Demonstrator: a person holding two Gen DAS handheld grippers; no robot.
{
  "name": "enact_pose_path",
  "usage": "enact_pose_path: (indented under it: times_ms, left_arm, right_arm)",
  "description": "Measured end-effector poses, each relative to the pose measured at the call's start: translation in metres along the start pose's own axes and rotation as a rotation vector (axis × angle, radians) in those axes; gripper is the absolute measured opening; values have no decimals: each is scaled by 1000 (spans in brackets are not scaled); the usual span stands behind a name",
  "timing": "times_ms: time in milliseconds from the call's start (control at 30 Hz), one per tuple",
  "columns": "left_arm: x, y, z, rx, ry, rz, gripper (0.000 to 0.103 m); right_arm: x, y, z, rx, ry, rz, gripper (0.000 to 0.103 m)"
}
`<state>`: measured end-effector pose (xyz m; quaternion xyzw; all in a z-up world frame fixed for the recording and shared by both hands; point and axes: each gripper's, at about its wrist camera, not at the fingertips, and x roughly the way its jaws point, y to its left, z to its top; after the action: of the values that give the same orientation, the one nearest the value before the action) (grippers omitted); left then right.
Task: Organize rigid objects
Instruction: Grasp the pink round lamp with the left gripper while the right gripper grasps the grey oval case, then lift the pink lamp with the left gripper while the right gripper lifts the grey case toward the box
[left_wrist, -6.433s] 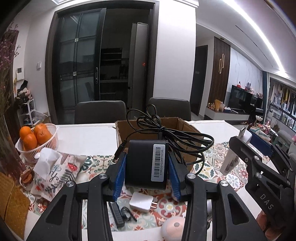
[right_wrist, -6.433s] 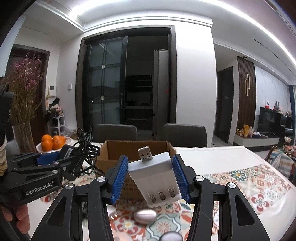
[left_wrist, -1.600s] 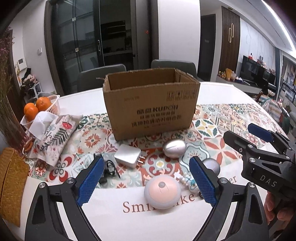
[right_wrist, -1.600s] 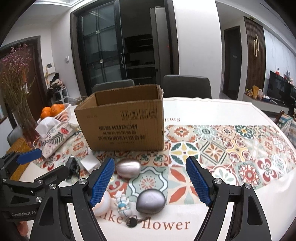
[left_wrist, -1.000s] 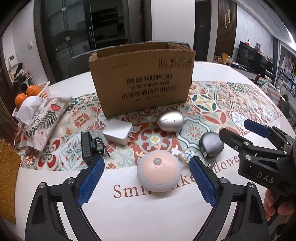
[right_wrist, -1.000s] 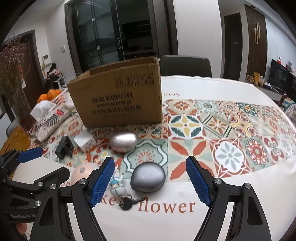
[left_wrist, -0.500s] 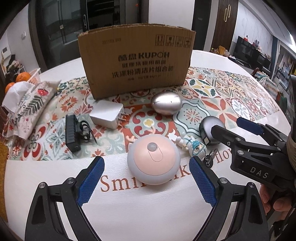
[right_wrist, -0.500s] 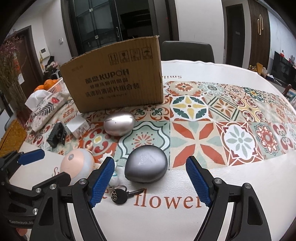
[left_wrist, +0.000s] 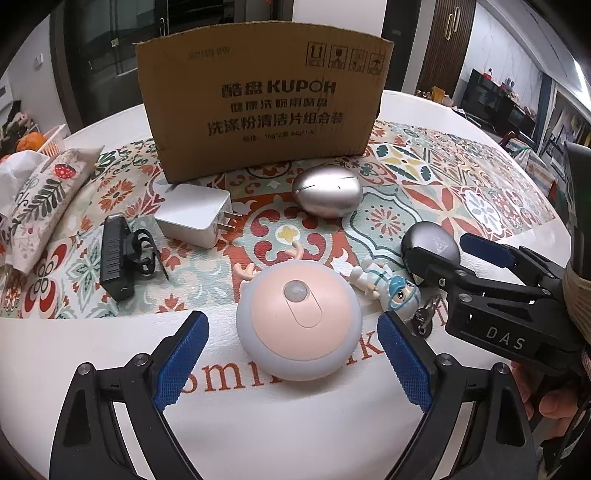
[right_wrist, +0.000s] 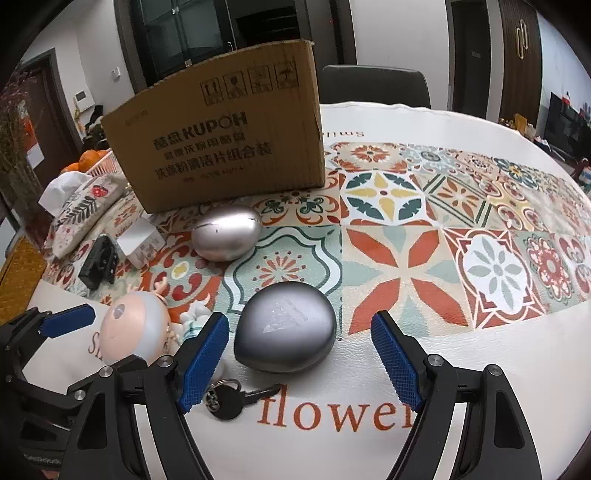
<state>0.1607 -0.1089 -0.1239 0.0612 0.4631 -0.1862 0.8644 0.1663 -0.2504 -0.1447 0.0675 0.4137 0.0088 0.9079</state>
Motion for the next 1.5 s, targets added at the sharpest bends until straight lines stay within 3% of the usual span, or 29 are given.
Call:
enact_pose_path:
  times_ms: [433, 533, 633, 1033, 1500]
  left_arm:
    - [17, 7, 5, -31, 10, -20, 90]
    - [19, 7, 4, -35, 14, -42, 84]
    - [18, 7, 4, -34, -3, -46, 74]
    - [12, 13, 1, -61, -17, -55, 74]
    - [-17, 19, 14, -58, -116, -24, 74]
  right_arm:
    - [12, 6, -2, -4, 20, -51, 77]
    - [12, 6, -2, -7, 18, -56, 72]
    - [10, 8, -4, -16, 14, -57, 58]
    - [4, 9, -7, 8, 14, -60, 58]
    - [-21, 20, 4, -5, -58, -71, 58]
